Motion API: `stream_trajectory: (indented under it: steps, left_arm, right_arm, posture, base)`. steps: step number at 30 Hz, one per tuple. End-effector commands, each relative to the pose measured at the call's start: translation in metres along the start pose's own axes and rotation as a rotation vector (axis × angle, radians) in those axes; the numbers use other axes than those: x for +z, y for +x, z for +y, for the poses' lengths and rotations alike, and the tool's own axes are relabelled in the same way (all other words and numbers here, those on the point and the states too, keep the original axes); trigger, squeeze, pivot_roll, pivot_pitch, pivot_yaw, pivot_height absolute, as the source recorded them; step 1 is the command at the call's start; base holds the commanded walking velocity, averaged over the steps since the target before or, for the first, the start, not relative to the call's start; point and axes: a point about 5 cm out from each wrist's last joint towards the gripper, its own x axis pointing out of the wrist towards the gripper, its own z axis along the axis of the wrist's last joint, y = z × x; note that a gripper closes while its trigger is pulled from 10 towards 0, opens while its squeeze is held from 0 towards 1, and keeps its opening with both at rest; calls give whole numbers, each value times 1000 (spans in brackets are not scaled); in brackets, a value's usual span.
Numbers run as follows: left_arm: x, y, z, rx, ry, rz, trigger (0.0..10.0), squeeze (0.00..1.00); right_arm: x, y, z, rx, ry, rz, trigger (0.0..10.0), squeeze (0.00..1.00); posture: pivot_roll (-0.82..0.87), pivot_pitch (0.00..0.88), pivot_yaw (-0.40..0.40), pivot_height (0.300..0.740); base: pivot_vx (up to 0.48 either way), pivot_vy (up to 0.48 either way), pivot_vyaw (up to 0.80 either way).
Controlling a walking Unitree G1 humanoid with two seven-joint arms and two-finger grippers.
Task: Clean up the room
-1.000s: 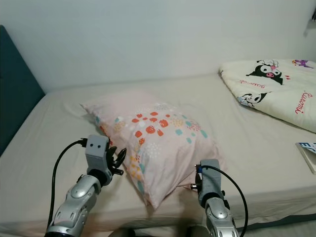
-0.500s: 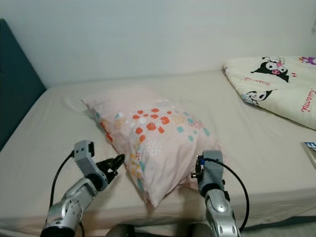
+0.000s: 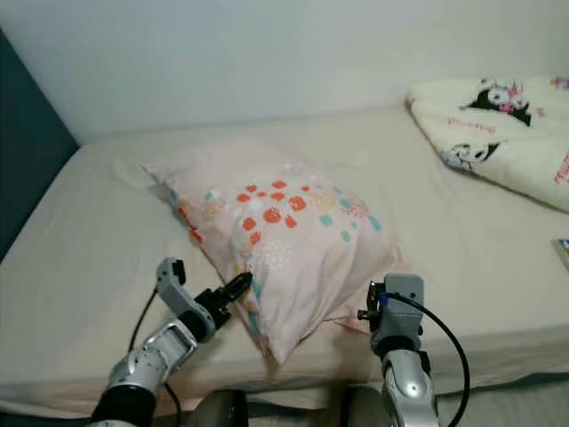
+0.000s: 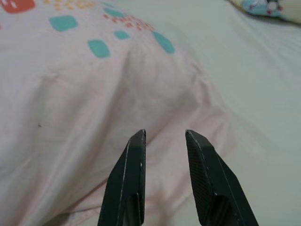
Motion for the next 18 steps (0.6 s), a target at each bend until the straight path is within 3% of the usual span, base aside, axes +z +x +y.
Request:
stream_trajectory:
  steps: [1, 6, 9, 11, 14, 15, 16, 17, 18]
  left_arm:
    - [-5, 7, -10, -64, -22, 25, 10000, 1000]
    - [-21, 29, -33, -128, 6, 77, 10000, 1000]
    - [-23, 31, -36, -132, 7, 83, 10000, 1000]
    - [-32, 38, -48, -169, 7, 116, 10000, 1000]
    - [-44, 44, -60, -202, 71, 181, 10000, 1000]
    - [-53, 45, -63, -202, 186, 232, 10000, 525]
    - [-59, 46, -64, -205, 268, 265, 10000, 525]
    - [-59, 46, -64, -205, 268, 265, 10000, 525]
    - [-64, 46, -62, -167, 356, 286, 10000, 0]
  right_arm:
    - [5, -4, 2, -2, 17, -30, 10000, 0]
    - [7, -10, 2, -17, 15, -37, 10000, 0]
    - [7, -10, 2, -18, 15, -37, 10000, 0]
    - [8, -12, 2, -23, 15, -33, 10000, 0]
    - [7, -14, 1, -28, 14, -27, 10000, 0]
    - [6, -14, 1, -29, 13, -23, 10000, 0]
    - [6, -15, 1, -30, 12, -20, 10000, 0]
    - [6, -15, 1, -30, 12, -20, 10000, 0]
    - [6, -15, 1, -32, 11, -18, 10000, 0]
  posture:
    - [-24, 209, 99, 617]
    - [-37, 232, 126, 617]
    - [-37, 232, 126, 617]
    - [-42, 237, 136, 617]
    - [-40, 241, 145, 617]
    - [-39, 241, 147, 617]
    - [-39, 241, 146, 617]
    - [-39, 241, 146, 617]
    - [-38, 238, 147, 617]
  base:
    - [0, 0, 0]
    - [0, 0, 0]
    - [0, 0, 0]
    - [0, 0, 0]
    - [0, 0, 0]
    - [0, 0, 0]
    - [0, 0, 0]
    - [0, 0, 0]
    - [0, 0, 0]
